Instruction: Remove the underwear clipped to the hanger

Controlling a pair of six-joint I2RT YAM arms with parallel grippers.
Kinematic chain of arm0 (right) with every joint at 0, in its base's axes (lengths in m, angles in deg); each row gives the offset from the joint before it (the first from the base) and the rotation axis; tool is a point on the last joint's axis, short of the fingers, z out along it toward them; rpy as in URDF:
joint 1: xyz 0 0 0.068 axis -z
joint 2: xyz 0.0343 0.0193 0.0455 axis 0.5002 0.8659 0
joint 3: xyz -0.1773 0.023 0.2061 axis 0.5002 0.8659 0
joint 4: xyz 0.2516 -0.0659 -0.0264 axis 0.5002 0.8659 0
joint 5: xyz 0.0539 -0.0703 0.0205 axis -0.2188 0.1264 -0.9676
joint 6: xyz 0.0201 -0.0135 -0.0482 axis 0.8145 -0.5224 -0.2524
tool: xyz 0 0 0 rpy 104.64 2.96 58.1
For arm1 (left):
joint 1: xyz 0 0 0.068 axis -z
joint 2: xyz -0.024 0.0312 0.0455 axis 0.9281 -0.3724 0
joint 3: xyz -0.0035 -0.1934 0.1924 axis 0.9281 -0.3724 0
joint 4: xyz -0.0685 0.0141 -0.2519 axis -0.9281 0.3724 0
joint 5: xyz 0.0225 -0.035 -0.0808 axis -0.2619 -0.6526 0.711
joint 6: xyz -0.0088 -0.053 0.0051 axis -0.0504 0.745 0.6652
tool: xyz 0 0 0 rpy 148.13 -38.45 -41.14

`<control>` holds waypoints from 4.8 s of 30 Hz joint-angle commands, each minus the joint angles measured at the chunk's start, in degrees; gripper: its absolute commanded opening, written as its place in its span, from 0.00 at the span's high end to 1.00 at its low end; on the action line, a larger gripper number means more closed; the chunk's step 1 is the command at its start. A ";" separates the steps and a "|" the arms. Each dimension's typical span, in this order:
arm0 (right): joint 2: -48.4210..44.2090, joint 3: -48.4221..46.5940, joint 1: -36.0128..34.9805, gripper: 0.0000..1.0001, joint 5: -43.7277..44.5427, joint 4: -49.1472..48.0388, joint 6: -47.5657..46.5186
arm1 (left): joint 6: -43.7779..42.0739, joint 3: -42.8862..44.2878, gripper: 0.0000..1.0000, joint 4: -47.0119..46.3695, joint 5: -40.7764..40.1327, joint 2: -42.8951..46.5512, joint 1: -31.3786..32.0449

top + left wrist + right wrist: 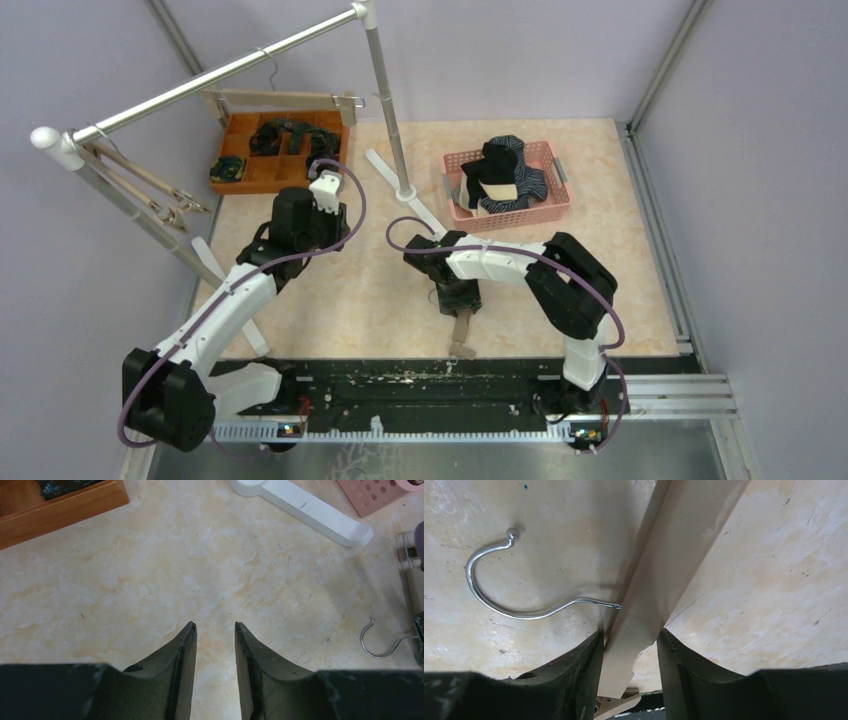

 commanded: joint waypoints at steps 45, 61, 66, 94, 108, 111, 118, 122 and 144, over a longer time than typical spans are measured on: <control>-8.12 13.00 9.60 1.00 -11.11 -28.05 -17.17 | -2.71 1.25 0.61 -2.48 -3.83 -5.07 -2.22; -22.04 -7.32 9.81 1.00 -17.96 -10.39 -26.99 | 0.73 -2.11 0.62 -3.34 -2.47 -3.86 -2.60; -25.55 -9.03 10.11 1.00 -16.27 -4.05 -28.36 | 2.63 -4.12 0.63 -4.21 -1.75 -2.26 -2.59; -24.50 -6.75 15.76 0.81 -20.94 -9.36 -32.70 | 19.60 -2.80 0.57 10.47 1.83 2.61 1.30; -23.94 -7.58 19.92 0.78 -28.56 -9.62 -37.19 | 47.95 -6.50 0.12 25.85 -4.78 4.76 22.67; -24.17 -5.31 19.92 0.78 -29.92 -10.04 -37.05 | 51.91 -7.19 0.12 26.98 -5.39 5.23 26.45; -26.30 -5.05 19.92 0.78 -27.56 -9.95 -37.02 | 61.55 -5.93 0.10 31.72 -8.36 1.11 37.53; -27.60 -3.65 19.94 0.78 -27.02 -10.48 -36.58 | 68.41 -6.06 0.09 33.92 -9.87 -0.60 41.24; -29.22 -3.34 20.05 0.78 -25.67 -10.67 -36.87 | 70.25 -6.91 0.07 27.93 -17.49 -17.74 42.18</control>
